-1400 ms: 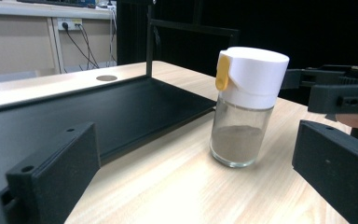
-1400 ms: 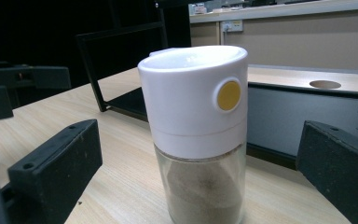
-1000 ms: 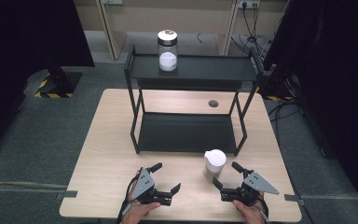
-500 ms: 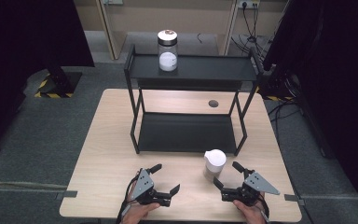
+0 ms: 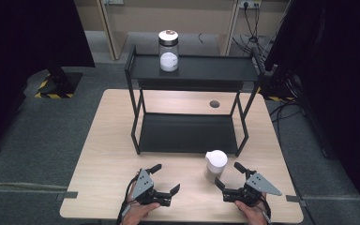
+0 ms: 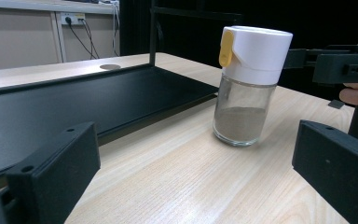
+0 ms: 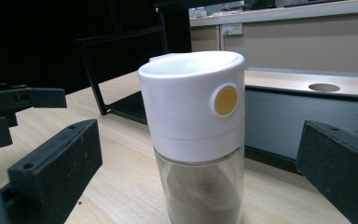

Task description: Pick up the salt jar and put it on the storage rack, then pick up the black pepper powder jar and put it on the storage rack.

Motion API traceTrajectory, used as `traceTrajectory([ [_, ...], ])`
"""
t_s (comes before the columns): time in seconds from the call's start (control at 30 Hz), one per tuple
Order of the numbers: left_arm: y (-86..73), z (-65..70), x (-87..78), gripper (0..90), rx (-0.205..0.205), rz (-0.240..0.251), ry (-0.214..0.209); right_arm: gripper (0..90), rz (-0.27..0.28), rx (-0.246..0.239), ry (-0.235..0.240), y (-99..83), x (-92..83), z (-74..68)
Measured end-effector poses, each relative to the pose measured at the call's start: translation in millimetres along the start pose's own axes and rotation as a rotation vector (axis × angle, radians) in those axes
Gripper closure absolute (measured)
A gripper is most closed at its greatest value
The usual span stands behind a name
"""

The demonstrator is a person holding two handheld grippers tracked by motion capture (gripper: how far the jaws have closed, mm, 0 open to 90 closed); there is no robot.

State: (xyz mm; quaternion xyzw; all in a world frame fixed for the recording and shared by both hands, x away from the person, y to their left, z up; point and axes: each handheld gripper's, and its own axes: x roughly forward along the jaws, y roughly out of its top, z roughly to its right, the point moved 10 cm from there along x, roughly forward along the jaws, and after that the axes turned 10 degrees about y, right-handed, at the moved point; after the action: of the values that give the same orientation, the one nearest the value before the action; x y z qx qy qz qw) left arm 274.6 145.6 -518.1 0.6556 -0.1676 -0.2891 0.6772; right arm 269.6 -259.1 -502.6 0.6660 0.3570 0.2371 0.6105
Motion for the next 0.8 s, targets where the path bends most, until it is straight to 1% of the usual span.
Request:
traceTrajectory([
  [0.13, -0.3, 1.1, -0.2, 0.1, 0.002, 0.0, -0.002, 0.4, 0.006, -0.002, -0.002, 0.2, -0.5, 0.4],
  [0.37, 0.0, 1.4, -0.1, 0.1, 0.011, 0.0, -0.004, 0.4, -0.001, -0.003, 0.002, 0.2, 0.0, -0.2],
  [0.53, -0.2, 0.3, -0.3, 0.1, 0.002, 0.0, -0.001, 0.4, 0.004, -0.005, 0.0, 0.3, -0.6, 0.3],
  [0.8, -0.2, 1.0, -0.6, 0.0, 0.005, 0.001, -0.002, 0.4, 0.005, -0.004, -0.001, 0.4, -0.8, 0.6],
])
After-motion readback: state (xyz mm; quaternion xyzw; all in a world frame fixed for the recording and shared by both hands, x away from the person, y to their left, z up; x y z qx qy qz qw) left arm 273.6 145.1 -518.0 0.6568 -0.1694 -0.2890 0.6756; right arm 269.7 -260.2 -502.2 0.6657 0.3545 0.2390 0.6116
